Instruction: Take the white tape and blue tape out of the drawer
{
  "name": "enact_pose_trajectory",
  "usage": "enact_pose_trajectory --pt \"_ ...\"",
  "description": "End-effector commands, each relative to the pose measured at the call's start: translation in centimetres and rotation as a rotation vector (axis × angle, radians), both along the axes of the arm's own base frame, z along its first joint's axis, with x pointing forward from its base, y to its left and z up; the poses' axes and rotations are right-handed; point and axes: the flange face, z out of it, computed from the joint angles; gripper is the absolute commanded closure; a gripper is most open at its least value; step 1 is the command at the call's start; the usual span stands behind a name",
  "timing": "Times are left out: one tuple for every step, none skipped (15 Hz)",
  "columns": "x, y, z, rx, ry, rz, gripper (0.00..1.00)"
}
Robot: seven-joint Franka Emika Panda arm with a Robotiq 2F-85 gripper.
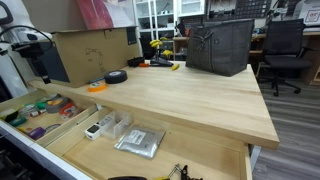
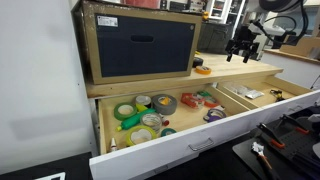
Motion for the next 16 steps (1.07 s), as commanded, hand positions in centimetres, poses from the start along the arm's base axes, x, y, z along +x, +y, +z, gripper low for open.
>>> enact_pose_trajectory --pt "0.2 0.7 -3.7 -0.028 -0.012 -0.03 0.0" --pt "0.2 1.1 -5.1 -0.031 -0.01 -0.037 0.0" --pt "0.3 1.5 -6.1 -0.033 -0.011 -0.041 0.0" --pt "0.4 2.0 -7.4 -0.035 -0.012 -0.043 0.0" --pt "0.5 2.6 -8.5 -0.038 -0.013 -0.045 0.0" --pt "0.7 3.2 -9.4 -0.04 -0.012 -0.047 0.0" --pt "0.9 3.8 -10.3 -0.044 -0.016 -0.046 0.0" --pt "1.0 4.6 -11.4 -0.044 -0.015 -0.048 0.0" --pt "1.0 5.2 -12.2 -0.05 -0.016 -0.049 0.0" --pt "1.0 5.8 -13.0 -0.054 -0.018 -0.052 0.0" --pt "1.0 6.2 -13.5 -0.056 -0.012 -0.055 0.0" --pt "0.3 5.3 -12.7 -0.053 0.001 -0.04 0.0" --pt "0.3 5.9 -13.4 -0.054 0.008 -0.042 0.0" --pt "0.3 6.1 -13.7 -0.053 0.012 -0.041 0.0" --pt "0.4 6.2 -13.8 -0.053 0.013 -0.04 0.0" --pt "0.5 6.2 -13.8 -0.052 0.012 -0.042 0.0"
